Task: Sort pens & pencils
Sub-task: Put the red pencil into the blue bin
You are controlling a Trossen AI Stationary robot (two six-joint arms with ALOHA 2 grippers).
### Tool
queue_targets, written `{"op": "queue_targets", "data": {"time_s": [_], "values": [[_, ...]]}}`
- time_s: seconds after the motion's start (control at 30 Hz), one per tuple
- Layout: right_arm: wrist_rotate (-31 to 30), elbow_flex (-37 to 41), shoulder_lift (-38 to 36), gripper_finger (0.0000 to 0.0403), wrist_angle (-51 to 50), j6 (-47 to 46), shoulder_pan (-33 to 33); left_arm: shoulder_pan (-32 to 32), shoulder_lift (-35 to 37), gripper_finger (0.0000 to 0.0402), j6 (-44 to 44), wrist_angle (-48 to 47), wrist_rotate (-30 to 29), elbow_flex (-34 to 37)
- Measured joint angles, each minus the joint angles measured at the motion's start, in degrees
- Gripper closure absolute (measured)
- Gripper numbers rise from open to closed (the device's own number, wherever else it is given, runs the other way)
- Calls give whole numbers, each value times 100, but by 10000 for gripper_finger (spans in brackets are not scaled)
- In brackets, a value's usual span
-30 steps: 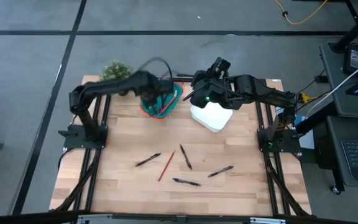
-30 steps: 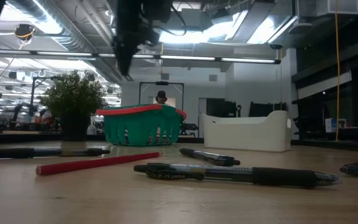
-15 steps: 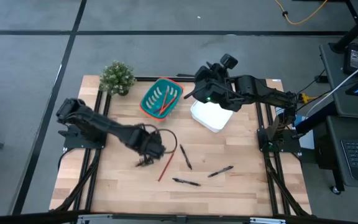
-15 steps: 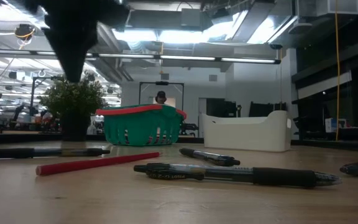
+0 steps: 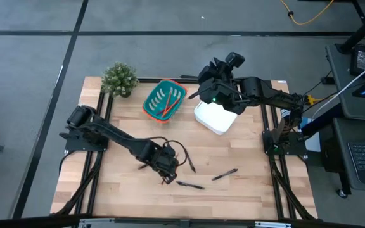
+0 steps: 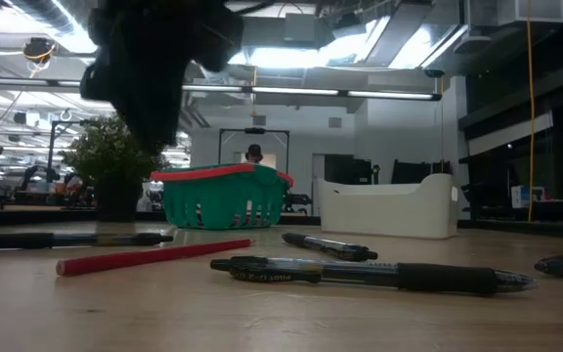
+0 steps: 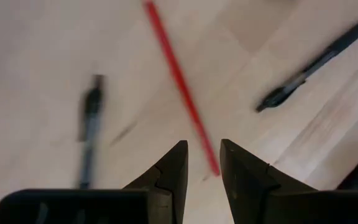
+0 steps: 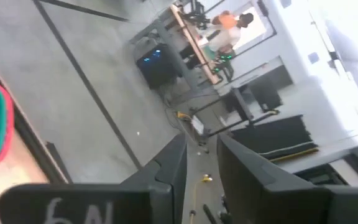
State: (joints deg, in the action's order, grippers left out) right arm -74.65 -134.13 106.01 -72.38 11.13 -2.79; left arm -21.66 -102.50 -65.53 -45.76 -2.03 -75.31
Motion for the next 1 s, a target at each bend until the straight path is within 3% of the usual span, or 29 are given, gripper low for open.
{"op": "queue_targets", "data": {"time_s": [0.57, 1.0], "values": [[99, -4, -23, 312, -34, -143, -477, 316, -892, 315, -475, 516, 19, 0], [76, -4, -20, 312, -34, -43, -673, 340, -976, 315, -612, 726, 112, 0]]}}
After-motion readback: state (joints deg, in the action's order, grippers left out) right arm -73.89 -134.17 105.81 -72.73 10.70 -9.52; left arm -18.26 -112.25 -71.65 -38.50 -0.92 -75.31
